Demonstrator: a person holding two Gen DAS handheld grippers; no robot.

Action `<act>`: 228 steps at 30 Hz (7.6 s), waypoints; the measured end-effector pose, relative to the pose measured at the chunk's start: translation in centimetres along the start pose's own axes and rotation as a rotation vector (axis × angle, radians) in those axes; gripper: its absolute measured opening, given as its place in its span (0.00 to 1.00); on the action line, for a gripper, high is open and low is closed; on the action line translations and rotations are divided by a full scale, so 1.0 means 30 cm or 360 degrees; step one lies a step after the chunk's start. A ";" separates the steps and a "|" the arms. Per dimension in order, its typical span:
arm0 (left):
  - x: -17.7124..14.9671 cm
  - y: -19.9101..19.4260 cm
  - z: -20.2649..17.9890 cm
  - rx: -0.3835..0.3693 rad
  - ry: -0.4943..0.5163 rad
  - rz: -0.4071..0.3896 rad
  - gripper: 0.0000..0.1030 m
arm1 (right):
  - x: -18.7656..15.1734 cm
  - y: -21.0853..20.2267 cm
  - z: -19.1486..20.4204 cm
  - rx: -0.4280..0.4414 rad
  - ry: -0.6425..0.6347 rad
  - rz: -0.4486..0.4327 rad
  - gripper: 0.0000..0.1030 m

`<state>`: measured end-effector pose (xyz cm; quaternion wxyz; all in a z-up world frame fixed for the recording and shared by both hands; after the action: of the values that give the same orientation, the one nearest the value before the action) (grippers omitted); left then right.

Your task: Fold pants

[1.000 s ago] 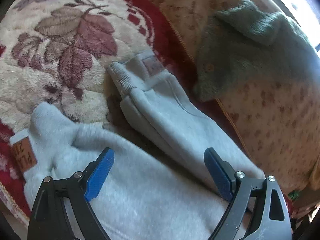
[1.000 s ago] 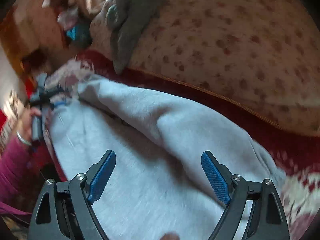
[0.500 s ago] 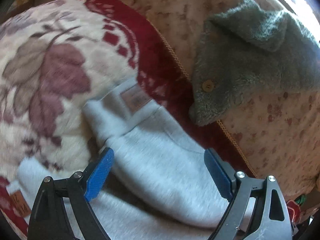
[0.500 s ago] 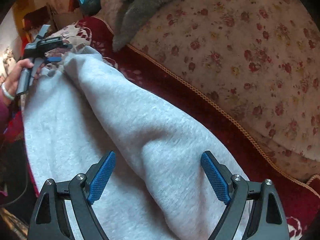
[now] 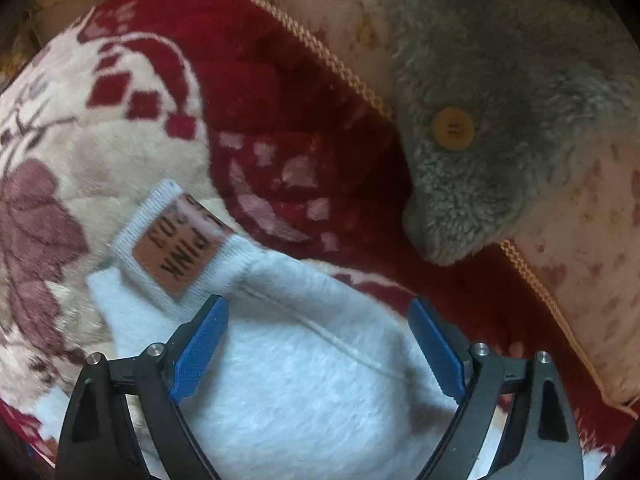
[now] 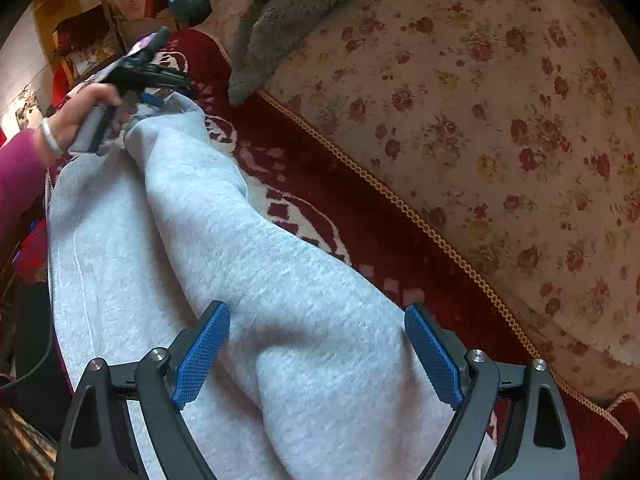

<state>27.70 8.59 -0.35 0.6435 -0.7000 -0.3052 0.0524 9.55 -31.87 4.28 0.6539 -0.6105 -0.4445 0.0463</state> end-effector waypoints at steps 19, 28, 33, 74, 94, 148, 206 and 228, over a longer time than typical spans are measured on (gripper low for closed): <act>-0.088 -0.051 0.133 -0.0201 -0.0052 0.0053 0.10 | -0.040 -0.047 -0.053 0.0013 0.0070 -0.0080 0.90; -0.132 -0.265 0.214 -0.0448 -0.0034 -0.0067 0.09 | 0.005 0.024 0.050 -0.0036 -0.0285 0.0048 0.91; -0.129 -0.367 0.200 -0.0487 -0.0027 -0.0101 0.09 | 0.013 0.096 0.069 -0.0034 -0.0295 0.0132 0.72; -0.535 -0.368 0.727 -0.0885 -0.0277 -0.0025 0.09 | 0.105 0.183 -0.027 0.0702 0.0295 0.0146 0.89; -0.541 -0.409 0.737 -0.0743 -0.0213 -0.0133 0.10 | -0.339 -0.110 0.561 0.0714 0.0128 0.0101 0.77; -0.666 -0.638 0.522 -0.0972 0.0022 -0.0291 0.15 | -0.799 -0.640 0.254 0.0571 0.1436 -0.1031 0.15; -0.677 -0.642 0.669 -0.0494 -0.0052 -0.0709 0.78 | -0.191 0.146 0.134 -0.0269 0.0985 -0.0077 0.90; -0.722 -0.497 0.933 -0.0540 -0.0399 -0.0516 0.84 | 0.166 0.021 0.509 0.0073 0.0435 -0.0266 0.96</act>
<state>-8.22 21.99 1.98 0.4741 -0.7279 -0.4950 -0.0170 3.11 -17.14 4.22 0.7237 -0.5569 -0.3994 -0.0817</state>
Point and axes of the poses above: each gripper's, at about its wrist camera, not at the fingertips, and y roughly the way its jaws point, z to its left, x to its top, the point moved 4 cm from there along y, roughly the way its jaws point, and after that the axes turned 10 degrees about -y, right-handed, at the moved point
